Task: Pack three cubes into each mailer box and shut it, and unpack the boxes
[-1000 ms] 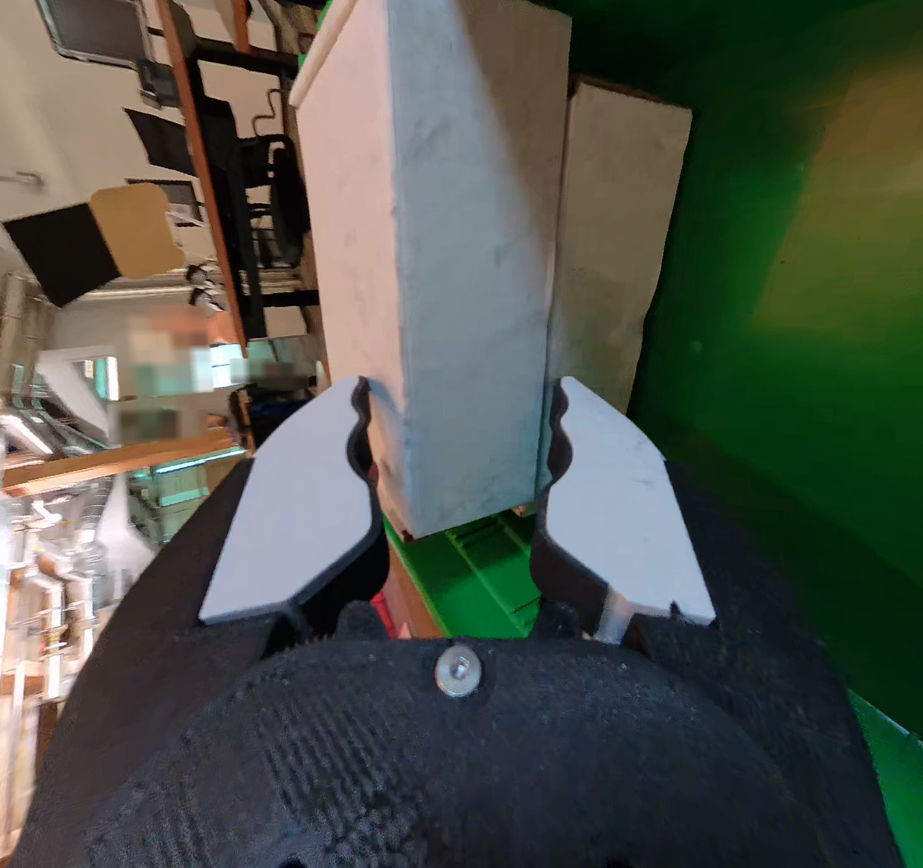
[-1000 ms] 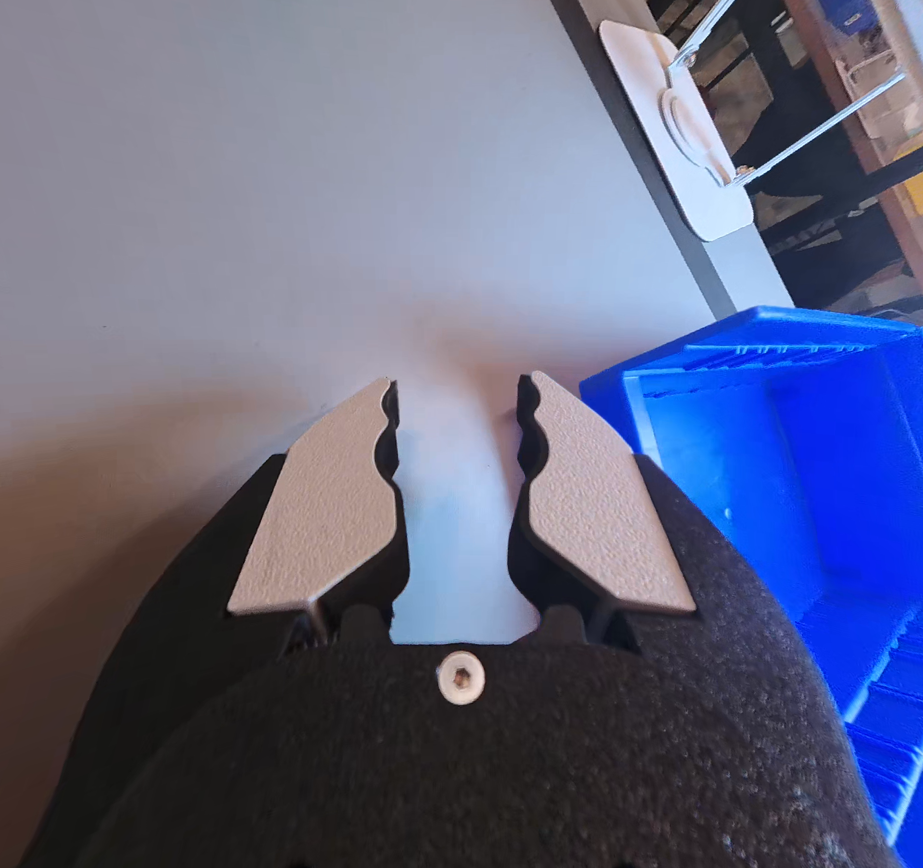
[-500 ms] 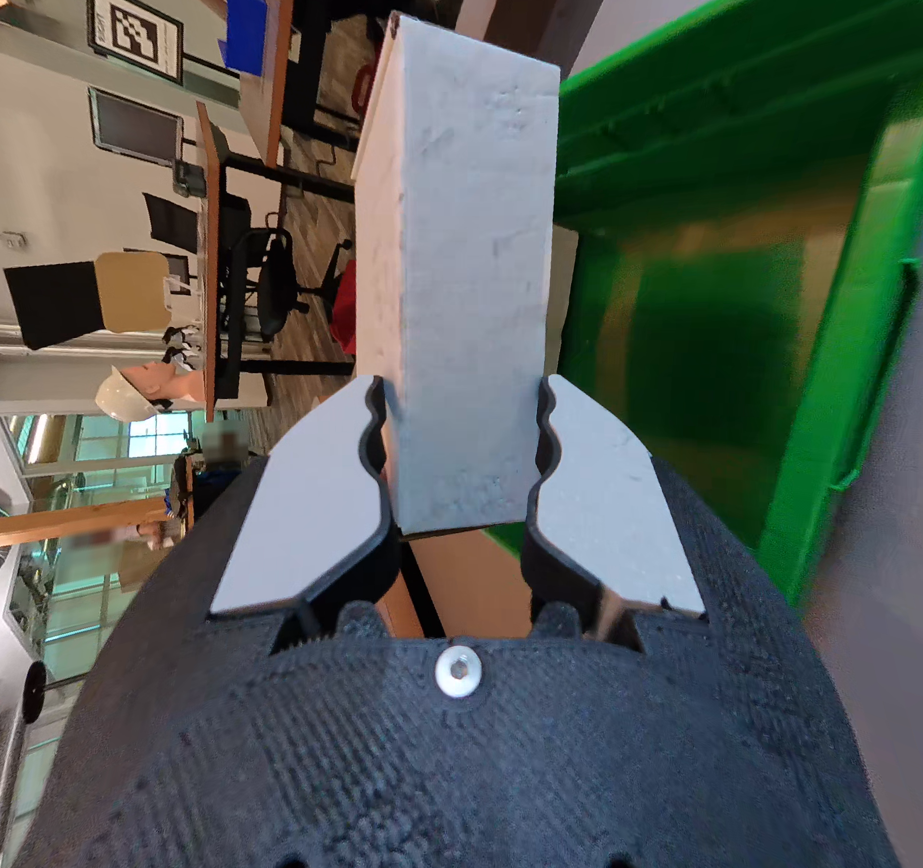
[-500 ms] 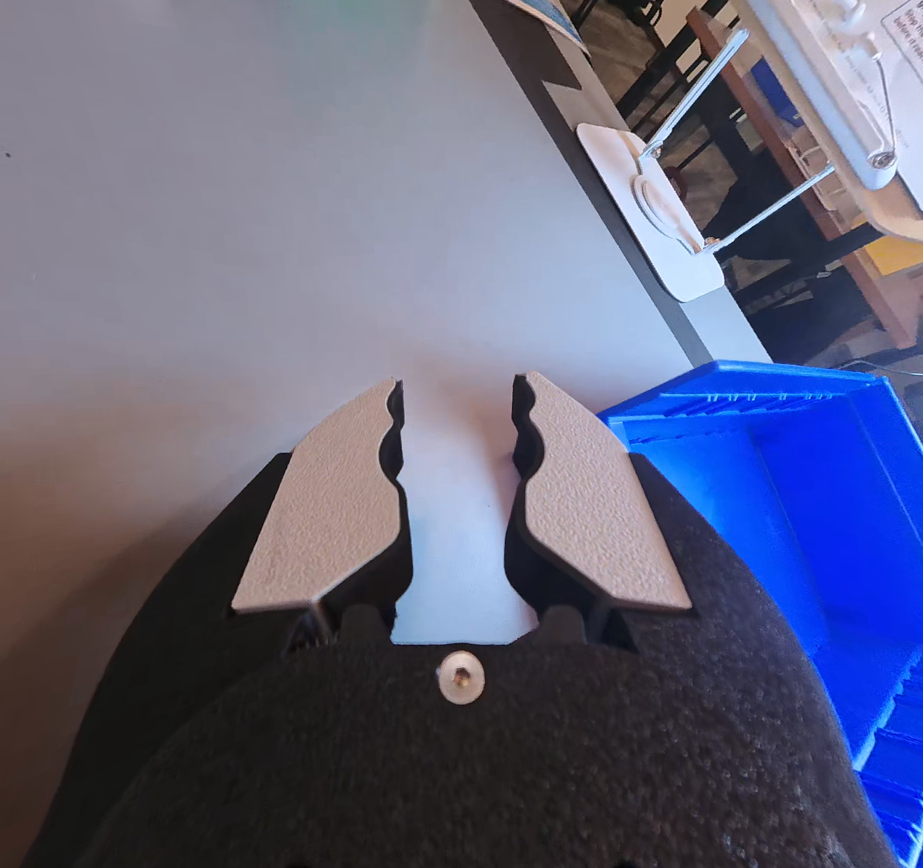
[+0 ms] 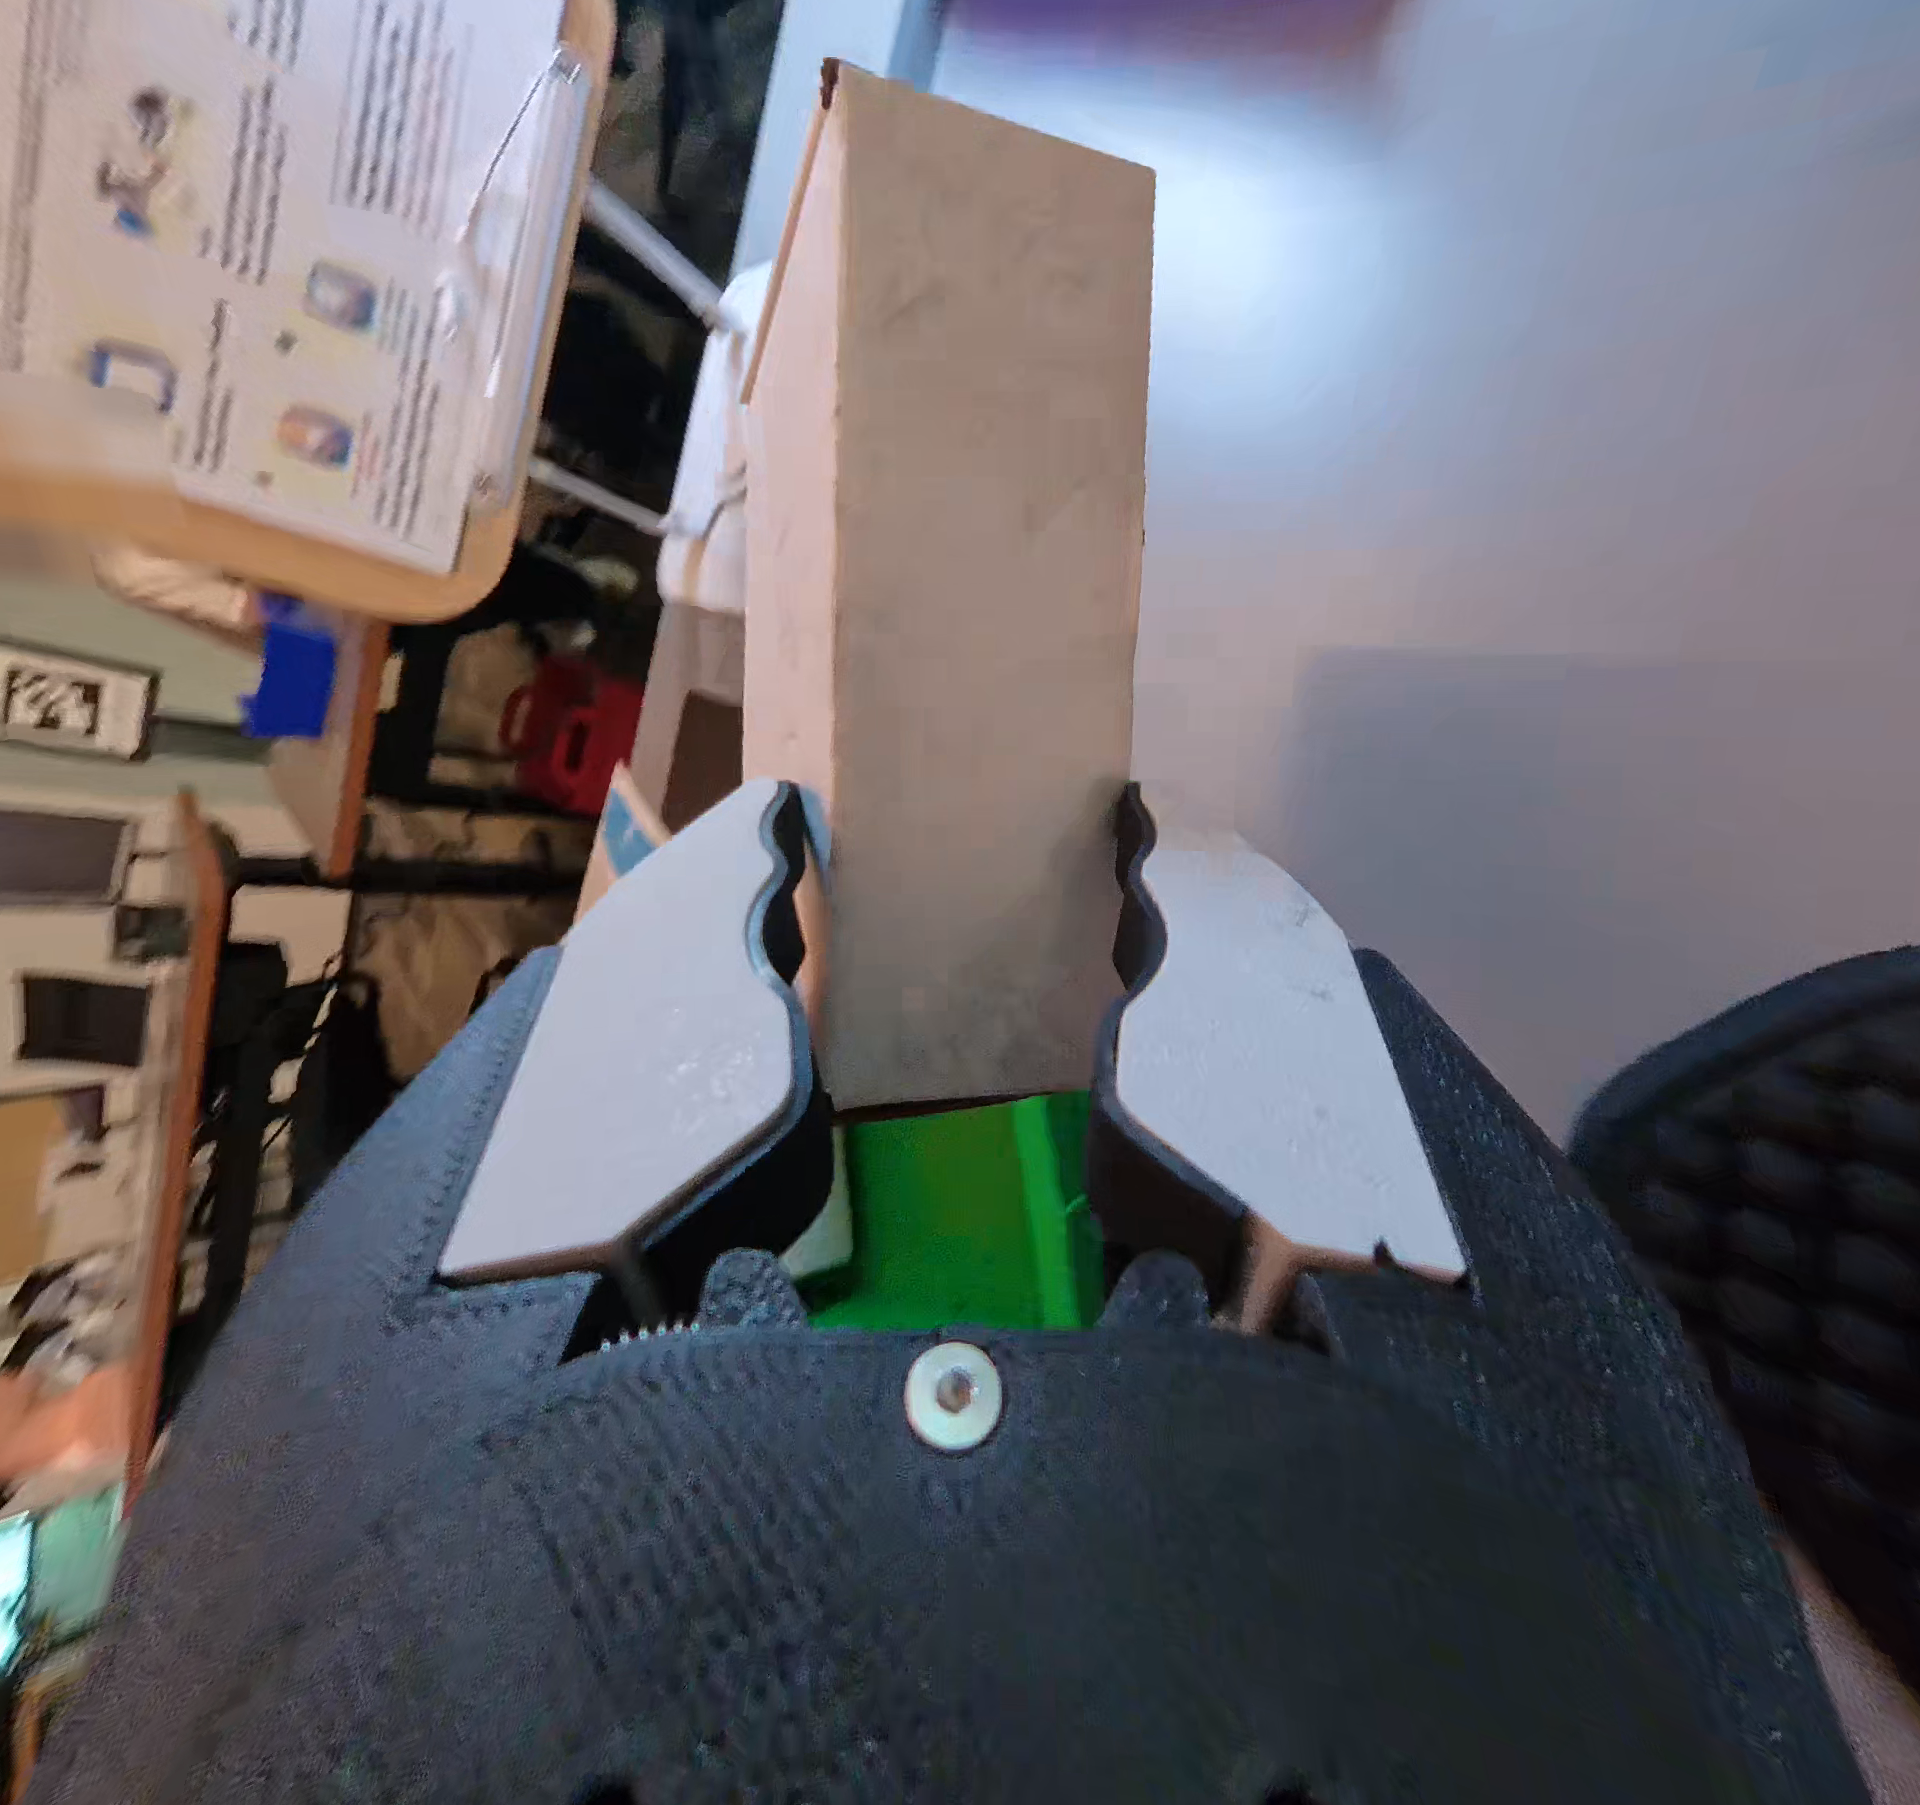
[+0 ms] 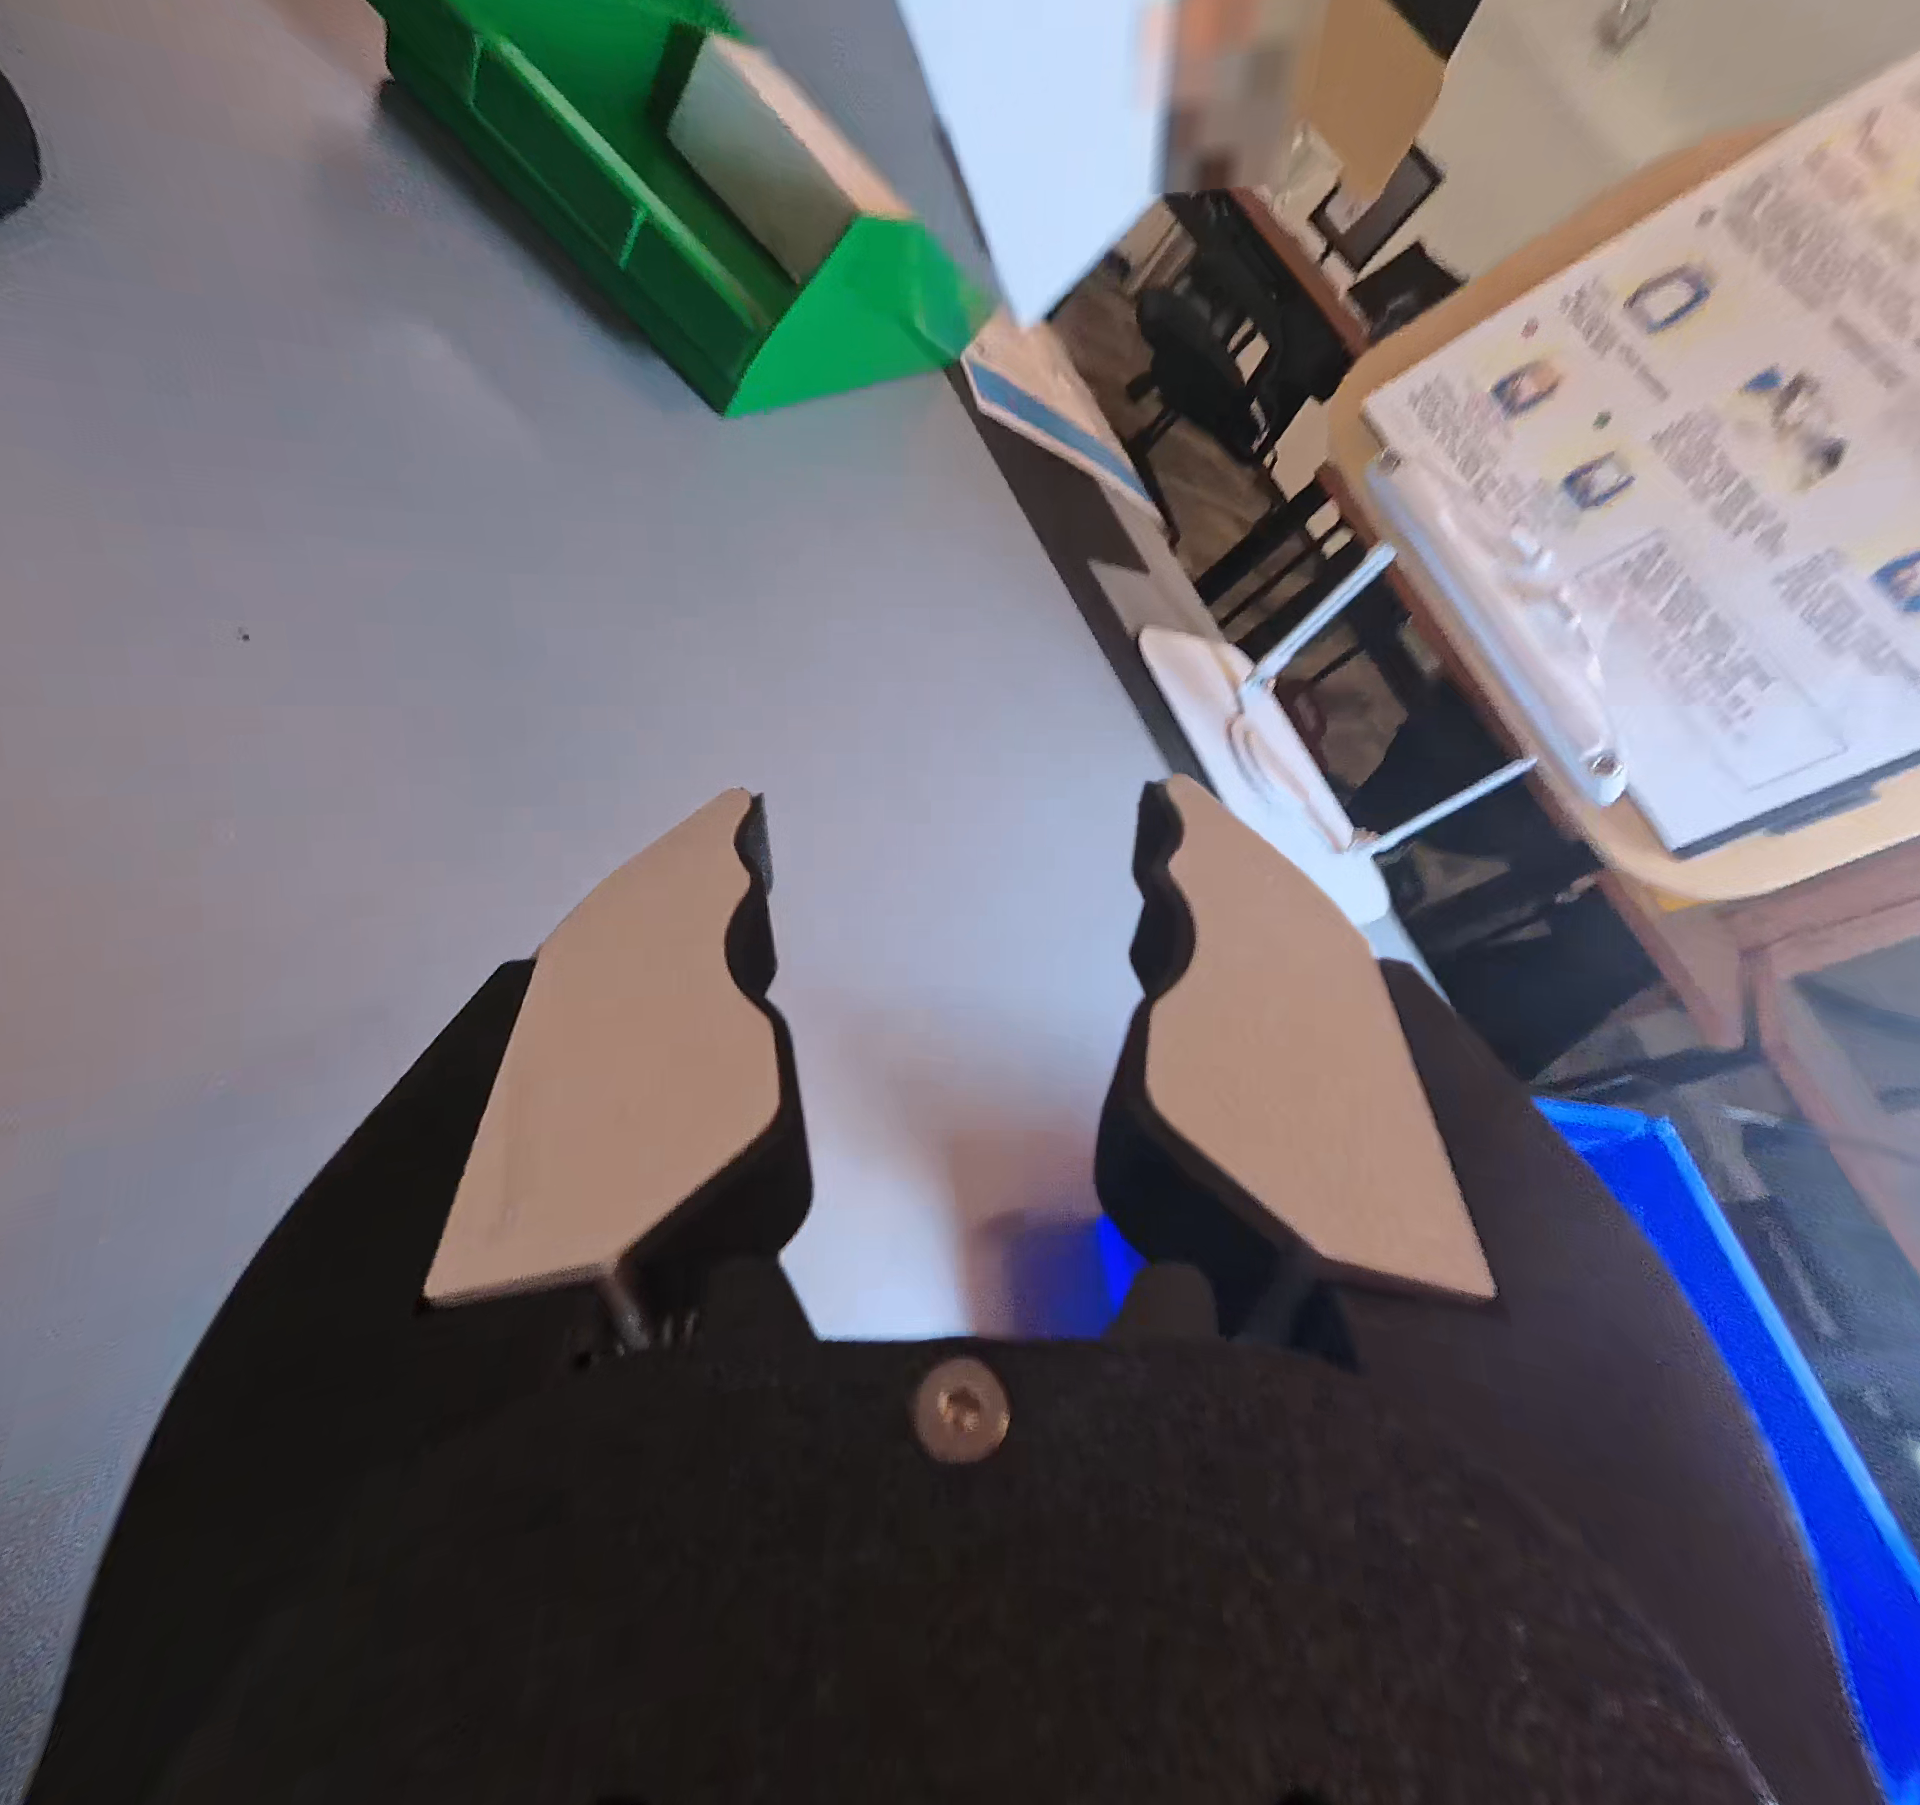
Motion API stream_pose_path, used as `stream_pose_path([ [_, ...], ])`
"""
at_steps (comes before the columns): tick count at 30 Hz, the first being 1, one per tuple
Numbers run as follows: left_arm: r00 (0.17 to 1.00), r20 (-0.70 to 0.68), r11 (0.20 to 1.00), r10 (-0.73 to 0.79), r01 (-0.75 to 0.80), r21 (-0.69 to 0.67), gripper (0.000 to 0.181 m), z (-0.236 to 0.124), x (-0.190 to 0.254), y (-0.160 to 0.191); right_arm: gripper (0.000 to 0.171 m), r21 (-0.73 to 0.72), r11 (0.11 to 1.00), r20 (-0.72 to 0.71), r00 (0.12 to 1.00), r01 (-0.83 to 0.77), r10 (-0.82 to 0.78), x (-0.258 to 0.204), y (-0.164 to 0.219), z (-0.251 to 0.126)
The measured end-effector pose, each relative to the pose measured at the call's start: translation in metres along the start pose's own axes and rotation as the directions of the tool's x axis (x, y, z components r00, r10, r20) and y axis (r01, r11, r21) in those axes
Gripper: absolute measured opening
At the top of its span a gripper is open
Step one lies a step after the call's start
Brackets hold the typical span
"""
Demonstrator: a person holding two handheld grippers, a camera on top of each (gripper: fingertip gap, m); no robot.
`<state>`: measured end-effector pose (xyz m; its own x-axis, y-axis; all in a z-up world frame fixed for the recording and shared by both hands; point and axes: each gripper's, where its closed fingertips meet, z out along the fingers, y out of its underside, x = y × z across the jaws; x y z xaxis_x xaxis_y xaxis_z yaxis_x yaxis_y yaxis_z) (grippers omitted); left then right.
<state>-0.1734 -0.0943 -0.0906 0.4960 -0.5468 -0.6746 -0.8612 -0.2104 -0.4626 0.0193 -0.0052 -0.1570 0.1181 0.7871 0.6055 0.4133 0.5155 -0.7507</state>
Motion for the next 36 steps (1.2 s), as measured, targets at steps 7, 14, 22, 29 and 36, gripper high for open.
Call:
stream_pose_path([
  [7,0.933,-0.348,0.983,0.097,-0.035,0.180,0.059,0.014,0.089,-0.073,0.083,0.170,0.969,0.042,0.982,0.176,-0.186,-0.019,-0.047,-0.008],
  [14,0.863,-0.504,0.948,0.032,0.133,0.289,0.058,0.025,0.114,-0.100,0.075,0.252,0.965,0.212,0.969,0.071,-0.126,-0.051,-0.044,-0.027],
  [22,0.798,-0.527,0.762,-0.291,0.527,0.377,0.074,0.058,0.085,-0.089,0.073,0.129,0.915,0.459,0.841,-0.383,0.287,-0.038,0.002,-0.027],
  [29,0.737,-0.602,0.759,-0.307,0.572,0.313,0.096,0.100,0.139,-0.080,0.073,0.059,0.854,0.540,0.736,-0.517,0.409,-0.041,0.014,-0.022],
  [36,0.764,-0.561,0.783,-0.318,0.546,0.300,0.080,0.112,0.149,-0.087,0.074,-0.090,0.909,0.540,0.747,-0.408,0.389,-0.066,0.036,-0.018],
])
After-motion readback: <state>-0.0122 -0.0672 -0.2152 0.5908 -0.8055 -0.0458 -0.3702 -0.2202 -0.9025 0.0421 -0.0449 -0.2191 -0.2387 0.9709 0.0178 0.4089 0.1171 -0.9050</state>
